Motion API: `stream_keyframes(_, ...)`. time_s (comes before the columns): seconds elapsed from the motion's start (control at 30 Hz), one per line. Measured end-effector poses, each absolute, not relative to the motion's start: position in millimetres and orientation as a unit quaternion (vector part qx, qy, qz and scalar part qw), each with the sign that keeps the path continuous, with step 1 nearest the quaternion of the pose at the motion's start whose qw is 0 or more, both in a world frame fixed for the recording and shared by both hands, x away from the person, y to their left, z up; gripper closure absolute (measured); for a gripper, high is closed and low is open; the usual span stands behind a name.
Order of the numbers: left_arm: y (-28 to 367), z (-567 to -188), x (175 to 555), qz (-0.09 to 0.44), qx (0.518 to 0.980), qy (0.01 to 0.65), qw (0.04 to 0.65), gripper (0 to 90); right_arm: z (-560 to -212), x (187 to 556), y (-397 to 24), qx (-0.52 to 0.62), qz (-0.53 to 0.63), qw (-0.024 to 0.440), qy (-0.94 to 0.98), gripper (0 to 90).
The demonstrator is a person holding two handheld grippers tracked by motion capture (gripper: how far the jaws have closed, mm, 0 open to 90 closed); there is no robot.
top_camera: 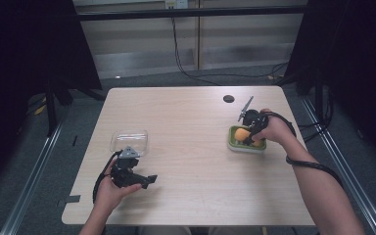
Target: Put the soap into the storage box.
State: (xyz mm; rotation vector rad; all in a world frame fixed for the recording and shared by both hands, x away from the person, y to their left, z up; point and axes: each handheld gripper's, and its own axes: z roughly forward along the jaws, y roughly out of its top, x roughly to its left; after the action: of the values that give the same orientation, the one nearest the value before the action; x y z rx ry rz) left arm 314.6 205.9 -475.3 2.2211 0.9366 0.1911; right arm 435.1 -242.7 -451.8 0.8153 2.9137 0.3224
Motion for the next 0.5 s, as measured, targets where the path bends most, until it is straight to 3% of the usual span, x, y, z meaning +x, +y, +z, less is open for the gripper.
stream_keyframes(0.5,205.3,-474.7,314.4,0.074,0.862,0.361,0.347,2.4,-456.9,435.6,-243.2,0.268,0.104,0.042,0.957,49.6)
